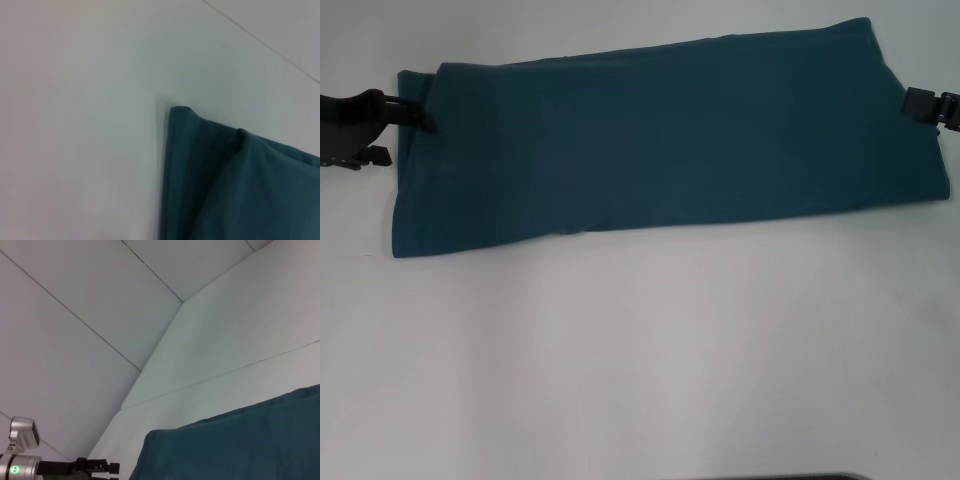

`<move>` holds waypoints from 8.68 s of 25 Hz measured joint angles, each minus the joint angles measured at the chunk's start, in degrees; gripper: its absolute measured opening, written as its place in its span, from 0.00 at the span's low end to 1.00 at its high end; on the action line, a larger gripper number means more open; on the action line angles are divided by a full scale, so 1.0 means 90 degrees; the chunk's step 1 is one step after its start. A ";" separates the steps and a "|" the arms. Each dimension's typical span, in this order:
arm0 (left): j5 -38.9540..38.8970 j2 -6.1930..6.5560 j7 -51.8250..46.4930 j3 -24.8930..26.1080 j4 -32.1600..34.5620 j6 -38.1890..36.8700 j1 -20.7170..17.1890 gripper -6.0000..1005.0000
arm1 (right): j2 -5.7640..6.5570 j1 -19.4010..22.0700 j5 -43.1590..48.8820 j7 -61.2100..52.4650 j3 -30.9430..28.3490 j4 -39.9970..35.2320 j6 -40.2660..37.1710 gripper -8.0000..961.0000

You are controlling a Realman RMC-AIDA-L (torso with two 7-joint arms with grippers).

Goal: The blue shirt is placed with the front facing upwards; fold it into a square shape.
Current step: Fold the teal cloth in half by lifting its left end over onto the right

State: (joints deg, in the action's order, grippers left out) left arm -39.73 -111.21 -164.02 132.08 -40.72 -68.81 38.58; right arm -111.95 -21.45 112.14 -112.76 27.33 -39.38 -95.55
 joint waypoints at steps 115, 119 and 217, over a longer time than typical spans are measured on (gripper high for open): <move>0.1151 -0.0103 0.0305 0.0022 -0.0991 -0.1581 0.0646 0.05 | 0.0067 0.0101 -0.0024 -0.0082 -0.0167 0.0089 -0.0181 0.93; 0.1156 -0.0032 0.0281 0.0031 -0.1089 -0.1649 0.0630 0.05 | 0.0066 0.0091 -0.0024 -0.0132 -0.0207 0.0089 -0.0177 0.93; 0.1153 0.0053 0.0090 0.0510 -0.1590 -0.3107 0.1207 0.05 | 0.0040 -0.0038 0.0674 -0.0167 -0.0173 0.0166 -0.0097 0.93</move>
State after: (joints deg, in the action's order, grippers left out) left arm -29.36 -110.74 -163.21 136.67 -55.03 -96.77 49.45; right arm -111.59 -21.79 118.21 -114.27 25.78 -37.88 -96.42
